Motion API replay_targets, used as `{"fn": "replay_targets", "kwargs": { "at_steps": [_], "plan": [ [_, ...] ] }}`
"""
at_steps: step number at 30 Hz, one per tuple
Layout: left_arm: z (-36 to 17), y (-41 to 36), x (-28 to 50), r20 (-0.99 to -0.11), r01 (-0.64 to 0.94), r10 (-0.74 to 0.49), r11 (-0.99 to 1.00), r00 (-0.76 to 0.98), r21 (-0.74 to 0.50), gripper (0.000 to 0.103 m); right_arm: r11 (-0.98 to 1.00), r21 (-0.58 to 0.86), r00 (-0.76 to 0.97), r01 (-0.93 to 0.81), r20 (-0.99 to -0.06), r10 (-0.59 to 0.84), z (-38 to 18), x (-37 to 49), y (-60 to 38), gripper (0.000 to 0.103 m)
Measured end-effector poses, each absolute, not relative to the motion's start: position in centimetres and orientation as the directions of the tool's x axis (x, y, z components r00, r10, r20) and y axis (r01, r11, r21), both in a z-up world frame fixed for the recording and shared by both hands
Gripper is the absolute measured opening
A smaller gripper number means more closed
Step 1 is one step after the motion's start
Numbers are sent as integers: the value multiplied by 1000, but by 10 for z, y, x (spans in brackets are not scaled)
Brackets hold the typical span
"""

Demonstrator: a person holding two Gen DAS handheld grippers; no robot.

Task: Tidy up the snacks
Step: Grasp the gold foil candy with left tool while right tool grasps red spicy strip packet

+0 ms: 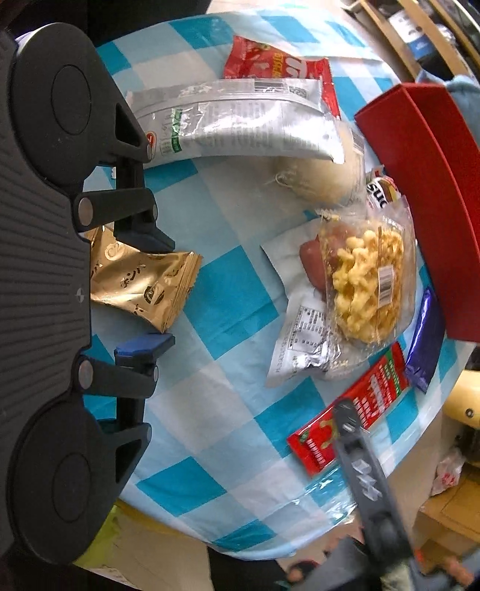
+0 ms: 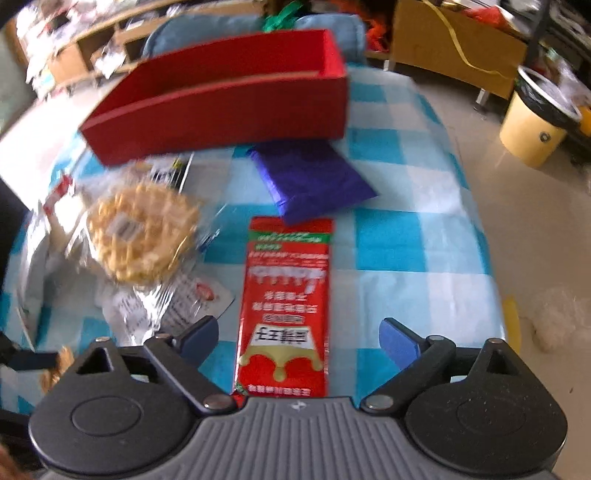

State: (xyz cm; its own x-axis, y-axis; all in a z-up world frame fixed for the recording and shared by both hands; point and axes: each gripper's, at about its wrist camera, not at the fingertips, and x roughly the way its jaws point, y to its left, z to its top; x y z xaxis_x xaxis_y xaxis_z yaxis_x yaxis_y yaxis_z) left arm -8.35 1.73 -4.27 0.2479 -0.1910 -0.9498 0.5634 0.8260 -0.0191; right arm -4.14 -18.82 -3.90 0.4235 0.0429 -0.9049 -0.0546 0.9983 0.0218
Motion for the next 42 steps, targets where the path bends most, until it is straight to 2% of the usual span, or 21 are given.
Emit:
{"fn": "replay_targets", "kwargs": {
  "at_steps": [2,5,7,8,10,12,13,16,17,18,19,20,21,23,25,31,39,40,41,42],
  "plan": [
    [-43,17,-83,-950,556,-188,831,248,-19,55,996,-35,416,-77,-909,0,-48,-34,-177,90],
    [-43,20,-84,-952,545,-184,838,244,-22,59,996,-39,423,-78,-906,-3,-49,-29,-177,90],
    [-43,21,-86,-951,542,-186,840,247,-23,62,999,-8,409,-41,-913,9,-52,-27,-184,94],
    [-43,24,-86,-952,531,-189,847,242,-34,63,1000,20,384,-16,-923,25,-56,-25,-189,102],
    [-43,30,-87,-952,509,-198,859,234,-53,65,999,31,363,-20,-931,36,-57,-20,-194,103],
    [-42,33,-87,-952,494,-197,867,232,-59,75,999,32,356,-19,-934,37,-57,-18,-195,103],
    [-45,34,-86,-958,488,-170,872,232,-37,85,999,35,362,-18,-932,40,-56,-18,-196,103],
    [-49,30,-90,-959,496,-115,868,258,30,86,999,35,380,-10,-924,36,-55,-21,-196,103],
    [-48,28,-91,-958,497,-113,867,263,34,82,999,38,386,-19,-921,42,-53,-22,-194,98],
    [-46,27,-91,-957,498,-116,867,265,33,79,999,37,396,-34,-917,47,-50,-26,-192,88],
    [-44,27,-91,-956,495,-118,868,267,32,68,998,28,406,-54,-913,48,-47,-31,-189,81],
    [-40,27,-92,-955,488,-117,873,272,32,57,997,34,412,-74,-909,61,-43,-35,-188,63],
    [-38,26,-93,-954,481,-114,876,276,35,53,996,28,416,-82,-907,60,-42,-38,-184,54],
    [-33,28,-93,-956,459,-125,888,265,11,46,995,20,417,-99,-907,60,-41,-43,-183,51],
    [-34,26,-94,-958,436,-123,900,258,2,44,994,17,419,-104,-906,60,-39,-46,-183,48],
    [-28,25,-94,-954,395,-99,918,284,23,43,993,24,444,-118,-893,74,-21,-64,-185,46],
    [4,17,-69,-923,405,-169,914,346,-16,43,993,59,487,-106,-867,104,9,-69,-187,41],
    [8,17,-63,-917,398,-189,916,352,-36,43,992,49,491,-120,-865,102,12,-65,-185,35],
    [9,18,-54,-911,392,-210,918,356,-59,43,990,56,492,-130,-863,113,14,-60,-184,19],
    [12,18,-48,-905,386,-228,919,359,-78,43,988,81,489,-129,-862,135,14,-54,-187,11]
  ]
}}
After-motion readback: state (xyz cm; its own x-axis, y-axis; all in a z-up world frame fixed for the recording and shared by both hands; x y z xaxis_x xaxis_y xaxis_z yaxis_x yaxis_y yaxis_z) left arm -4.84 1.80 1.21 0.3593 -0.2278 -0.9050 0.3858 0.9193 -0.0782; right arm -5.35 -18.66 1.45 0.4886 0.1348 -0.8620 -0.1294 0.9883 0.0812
